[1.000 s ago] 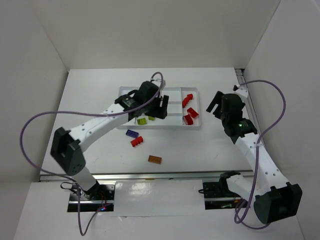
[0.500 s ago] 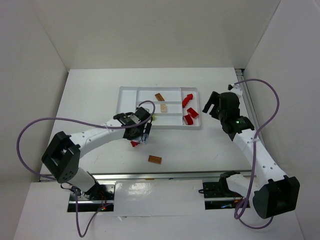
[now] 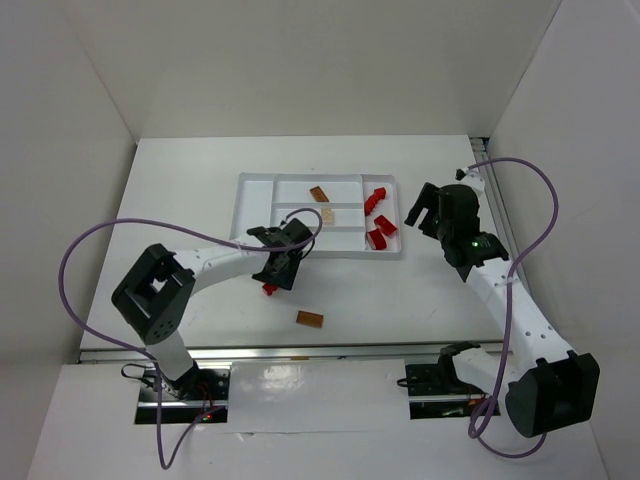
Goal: Sort the legos into containers by color
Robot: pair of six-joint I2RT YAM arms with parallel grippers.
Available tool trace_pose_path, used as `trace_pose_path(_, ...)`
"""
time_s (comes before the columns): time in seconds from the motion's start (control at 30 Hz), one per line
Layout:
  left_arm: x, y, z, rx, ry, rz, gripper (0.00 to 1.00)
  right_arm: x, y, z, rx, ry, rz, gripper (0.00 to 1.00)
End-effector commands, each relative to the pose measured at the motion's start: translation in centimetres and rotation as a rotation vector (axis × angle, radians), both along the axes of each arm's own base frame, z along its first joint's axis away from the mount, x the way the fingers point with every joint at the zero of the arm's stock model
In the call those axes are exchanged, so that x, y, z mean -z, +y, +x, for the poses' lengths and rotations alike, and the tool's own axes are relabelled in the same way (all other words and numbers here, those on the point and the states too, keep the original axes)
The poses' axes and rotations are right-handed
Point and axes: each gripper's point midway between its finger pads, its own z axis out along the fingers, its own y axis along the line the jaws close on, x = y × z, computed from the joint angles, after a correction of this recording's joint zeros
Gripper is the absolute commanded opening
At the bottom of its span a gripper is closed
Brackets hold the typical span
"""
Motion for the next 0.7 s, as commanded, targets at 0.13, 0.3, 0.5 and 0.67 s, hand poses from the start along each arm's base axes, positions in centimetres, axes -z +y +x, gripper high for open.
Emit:
trace_pose_path(0.13, -0.4, -1.3, 0.8, -0.003, -0.014, -0.035, 0.52, -2.4, 0.0, 1.1, 0.013, -0.09, 0.021, 0.86)
trace_pose_path(0.3, -1.3, -1.8, 0.3, 0.012, 0.003, -0.048, 0.24, -2.1, 0.0, 1.2, 0.013, -0.081, 0.019, 0.86)
trace_pose_path(0.5, -6.8, -4.8, -0.4, 0.094, -0.009, -0.204, 0.09, -1.2, -0.2, 1.4, 0.015, -0.062, -0.001, 0.86)
trace_pose_path(0.67, -13.5, -9.8, 0.9, 0.186, -0.09, -0.456, 0.06, 0.2, -2.1, 1.0, 0.121, -0.023, -0.048, 0.86)
